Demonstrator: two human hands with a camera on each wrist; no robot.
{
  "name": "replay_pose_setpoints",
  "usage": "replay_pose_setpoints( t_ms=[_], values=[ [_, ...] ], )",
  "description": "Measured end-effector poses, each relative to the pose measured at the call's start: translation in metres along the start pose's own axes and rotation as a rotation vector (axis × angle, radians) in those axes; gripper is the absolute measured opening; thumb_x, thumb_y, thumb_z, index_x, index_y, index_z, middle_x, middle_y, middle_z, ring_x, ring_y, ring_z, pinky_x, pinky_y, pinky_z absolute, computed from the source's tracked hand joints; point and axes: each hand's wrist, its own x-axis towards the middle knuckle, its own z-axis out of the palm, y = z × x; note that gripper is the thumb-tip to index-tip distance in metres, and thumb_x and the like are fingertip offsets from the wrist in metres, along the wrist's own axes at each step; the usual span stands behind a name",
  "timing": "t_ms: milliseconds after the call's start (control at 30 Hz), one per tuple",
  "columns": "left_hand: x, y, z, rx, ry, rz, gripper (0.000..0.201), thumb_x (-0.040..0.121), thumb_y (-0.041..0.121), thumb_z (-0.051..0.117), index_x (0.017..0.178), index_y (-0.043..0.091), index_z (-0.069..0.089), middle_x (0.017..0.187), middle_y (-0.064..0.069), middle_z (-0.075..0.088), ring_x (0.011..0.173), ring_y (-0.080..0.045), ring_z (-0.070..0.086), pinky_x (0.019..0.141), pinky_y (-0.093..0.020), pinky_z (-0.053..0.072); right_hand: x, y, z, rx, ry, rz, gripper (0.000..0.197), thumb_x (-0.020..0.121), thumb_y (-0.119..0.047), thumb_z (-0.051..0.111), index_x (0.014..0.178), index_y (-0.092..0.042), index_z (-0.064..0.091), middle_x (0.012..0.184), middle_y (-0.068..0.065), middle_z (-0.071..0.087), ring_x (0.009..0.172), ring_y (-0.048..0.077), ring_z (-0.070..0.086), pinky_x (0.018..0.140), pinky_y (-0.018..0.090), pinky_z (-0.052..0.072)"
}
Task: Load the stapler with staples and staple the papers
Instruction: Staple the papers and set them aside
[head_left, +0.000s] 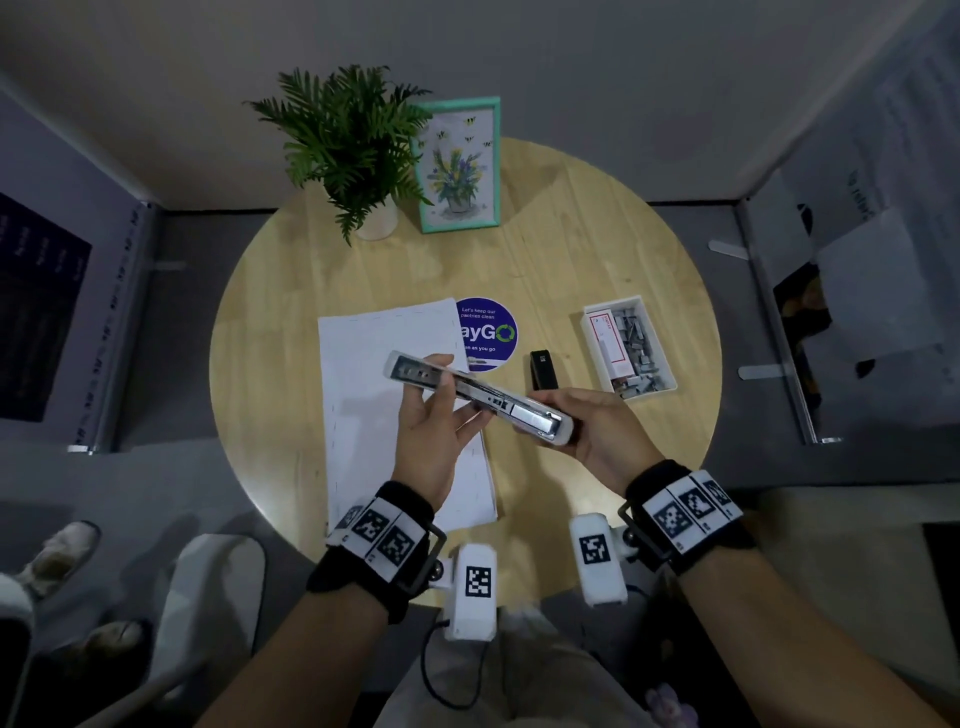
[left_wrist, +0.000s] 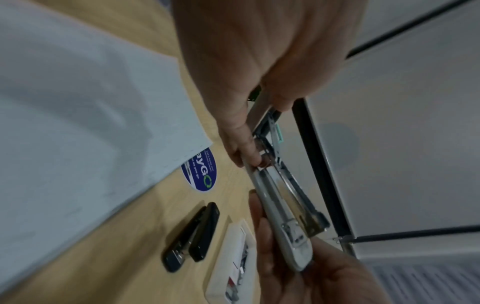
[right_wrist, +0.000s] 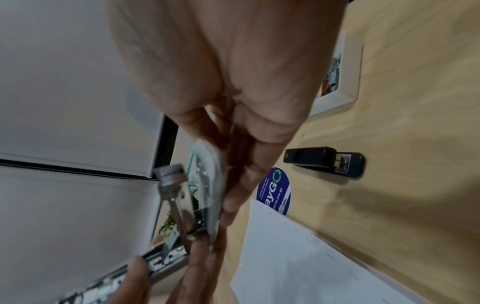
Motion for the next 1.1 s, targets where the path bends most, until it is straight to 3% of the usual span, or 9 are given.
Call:
replay_pose_setpoints(
  t_ms=[267,400,533,600,700,833,933,1033,1100],
  values=[
    [-0.014,-0.007,-0.011,0.498,-0.178,0.209,0.040,0.092,-0.002,0.050,0.119,0.026,0.062,0.121,-0.004,0.053,0.102,-0.012,0.055,0.091,-0.021,0.047,-0.004,0.018,0.009,-0.073,-0.038,0.102,0.057,0.095,-0.048,0.045,0.111,0.003,0.064,0.104,0.023,0.072,0.094,0.035,0.068,0.076,0.036,0.057],
    [-0.019,-0.011,-0.016,0.668,-0.246,0.134,0.061,0.078,-0.018,0.041,0.111,0.025,0.068,0.141,0.008,0.038,0.112,0.021,0.042,0.078,-0.002,0.042,-0.009,0.021,0.016,-0.330,-0.093,0.123,0.075,0.076,-0.073,0.052,0.108,-0.007,0.070,0.097,0.016,0.073,0.085,0.029,0.069,0.072,0.035,0.055],
    [-0.009,-0.011,-0.023,0.499,-0.230,0.108,0.056,0.077,-0.022,0.039,0.103,0.018,0.068,0.126,0.003,0.057,0.109,-0.013,0.058,0.089,-0.018,0.047,0.000,0.036,0.021,-0.583,-0.044,0.087,0.048,0.076,-0.049,0.071,0.096,-0.005,0.066,0.077,0.008,0.064,0.069,0.022,0.061,0.063,0.035,0.047],
    [0.006,-0.019,-0.039,0.544,-0.048,0.130,0.047,0.084,-0.015,0.041,0.098,0.021,0.067,0.111,0.005,0.065,0.097,-0.015,0.062,0.084,-0.022,0.045,0.008,0.047,0.021,-0.685,-0.015,0.087,0.034,0.082,-0.031,0.071,0.099,-0.005,0.061,0.077,0.009,0.062,0.067,0.024,0.059,0.059,0.033,0.046],
    [0.037,-0.037,-0.079,0.880,0.282,0.081,0.028,0.089,0.004,0.053,0.110,0.019,0.064,0.123,-0.008,0.059,0.096,-0.020,0.058,0.085,-0.025,0.043,0.020,0.067,0.024,-0.796,0.033,0.112,0.028,0.084,-0.027,0.068,0.102,-0.011,0.054,0.087,0.009,0.065,0.075,0.025,0.061,0.061,0.031,0.047],
    [0.070,-0.040,-0.120,1.213,0.550,-0.123,0.046,0.086,0.019,0.064,0.129,0.014,0.048,0.137,-0.020,0.039,0.120,-0.037,0.043,0.093,-0.043,0.044,0.032,0.093,0.030,-0.815,-0.006,0.117,0.031,0.086,-0.032,0.065,0.107,-0.011,0.053,0.101,0.009,0.064,0.089,0.026,0.062,0.066,0.033,0.050],
    [0.087,-0.033,-0.137,1.224,0.623,-0.184,0.060,0.081,0.026,0.070,0.132,0.013,0.041,0.136,-0.019,0.039,0.124,-0.037,0.041,0.094,-0.050,0.043,0.035,0.104,0.035,-0.816,-0.035,0.114,0.023,0.087,-0.030,0.065,0.098,-0.017,0.049,0.089,0.000,0.057,0.077,0.017,0.057,0.057,0.024,0.044],
    [0.097,-0.025,-0.146,1.059,0.642,-0.230,0.059,0.078,0.026,0.074,0.127,0.010,0.045,0.130,-0.017,0.051,0.119,-0.037,0.051,0.094,-0.048,0.046,0.038,0.108,0.035,-0.867,-0.022,0.069,0.022,0.089,-0.026,0.065,0.094,-0.018,0.045,0.081,-0.007,0.050,0.074,0.012,0.051,0.052,0.016,0.036],
    [0.098,-0.021,-0.149,0.886,0.649,-0.199,0.046,0.079,0.018,0.074,0.118,0.004,0.053,0.119,-0.017,0.062,0.107,-0.036,0.061,0.080,-0.035,0.049,0.041,0.108,0.035,-0.881,-0.016,0.063,0.022,0.089,-0.025,0.064,0.098,-0.016,0.045,0.083,-0.008,0.050,0.074,0.009,0.051,0.049,0.014,0.036]
  ],
)
